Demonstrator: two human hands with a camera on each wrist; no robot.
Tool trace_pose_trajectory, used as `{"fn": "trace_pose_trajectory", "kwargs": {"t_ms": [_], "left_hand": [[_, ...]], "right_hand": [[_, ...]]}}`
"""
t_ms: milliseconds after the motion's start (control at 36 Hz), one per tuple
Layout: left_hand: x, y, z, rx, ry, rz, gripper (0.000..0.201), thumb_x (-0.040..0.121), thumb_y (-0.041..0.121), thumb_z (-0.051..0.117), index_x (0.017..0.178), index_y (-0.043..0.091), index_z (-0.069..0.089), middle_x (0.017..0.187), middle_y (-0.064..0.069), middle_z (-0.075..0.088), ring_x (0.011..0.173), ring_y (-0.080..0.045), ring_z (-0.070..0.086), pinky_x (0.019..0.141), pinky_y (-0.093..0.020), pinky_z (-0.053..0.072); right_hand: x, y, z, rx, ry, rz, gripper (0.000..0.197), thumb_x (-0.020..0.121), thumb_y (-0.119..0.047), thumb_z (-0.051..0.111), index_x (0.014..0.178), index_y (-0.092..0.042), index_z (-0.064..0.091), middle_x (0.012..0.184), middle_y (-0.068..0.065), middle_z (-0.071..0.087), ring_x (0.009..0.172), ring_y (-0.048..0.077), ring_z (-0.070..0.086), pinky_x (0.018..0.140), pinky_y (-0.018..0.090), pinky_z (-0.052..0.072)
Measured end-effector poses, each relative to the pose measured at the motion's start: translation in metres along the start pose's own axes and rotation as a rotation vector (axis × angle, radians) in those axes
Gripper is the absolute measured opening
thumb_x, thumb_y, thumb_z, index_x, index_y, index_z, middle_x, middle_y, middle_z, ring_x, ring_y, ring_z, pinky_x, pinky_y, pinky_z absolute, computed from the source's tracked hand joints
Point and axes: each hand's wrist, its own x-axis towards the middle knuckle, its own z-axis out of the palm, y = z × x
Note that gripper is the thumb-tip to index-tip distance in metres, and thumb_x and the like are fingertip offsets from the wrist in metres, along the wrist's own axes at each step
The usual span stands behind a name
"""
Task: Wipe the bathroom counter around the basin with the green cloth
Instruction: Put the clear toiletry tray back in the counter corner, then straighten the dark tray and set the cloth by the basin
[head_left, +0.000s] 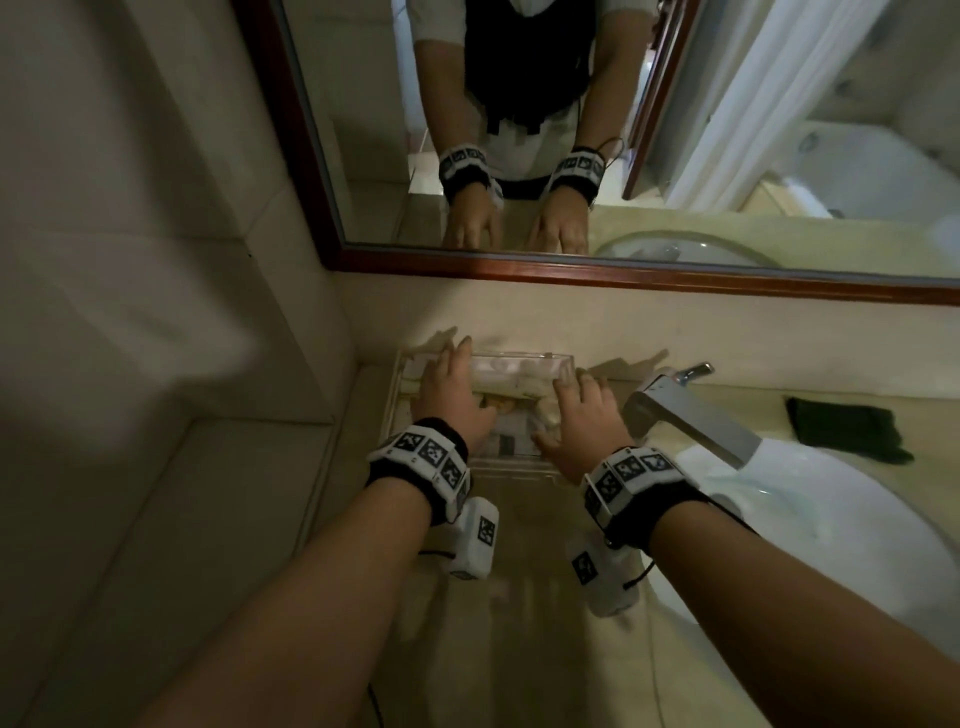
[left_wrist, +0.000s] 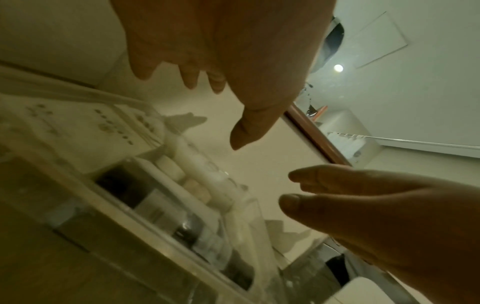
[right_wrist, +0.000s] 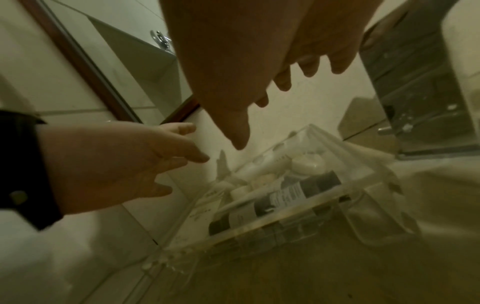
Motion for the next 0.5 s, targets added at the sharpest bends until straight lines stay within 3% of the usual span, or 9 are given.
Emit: {"fn": "trace_pose_trajectory", "kwargs": {"t_ms": [167,500], "left_hand": [[-0.022,0.04,0.004,0.082,-0.078,0.084,0.09,0.084,0.024,0.063,0.154,0.028,0.008,0.162,0.001,0.011,0.147,-0.028,0.013,0.117,-0.047,0.023],[-0.076,0.132,0.04,0.155,-0.156,0.275,0.086,0.088,0.022,0.059,0.154,0.032,0.004,0.163,0.002,0.007,0.149,-0.025,0.007,0.121,-0.043,0.014]], "right_hand": [[-0.018,0.014,-0.016,0.011,0.036,0.006,0.076,0.091,-0.058,0.041,0.152,-0.018,0.017,0.16,0.013,0.008,0.147,0.036,0.002,0.119,0.051,0.012],[-0.086,0.093,-0.058,-0.014,0.066,0.155,0.074,0.093,-0.051,0.048,0.152,-0.022,0.014,0.162,0.008,-0.004,0.147,0.035,-0.006,0.118,0.051,0.013]]}}
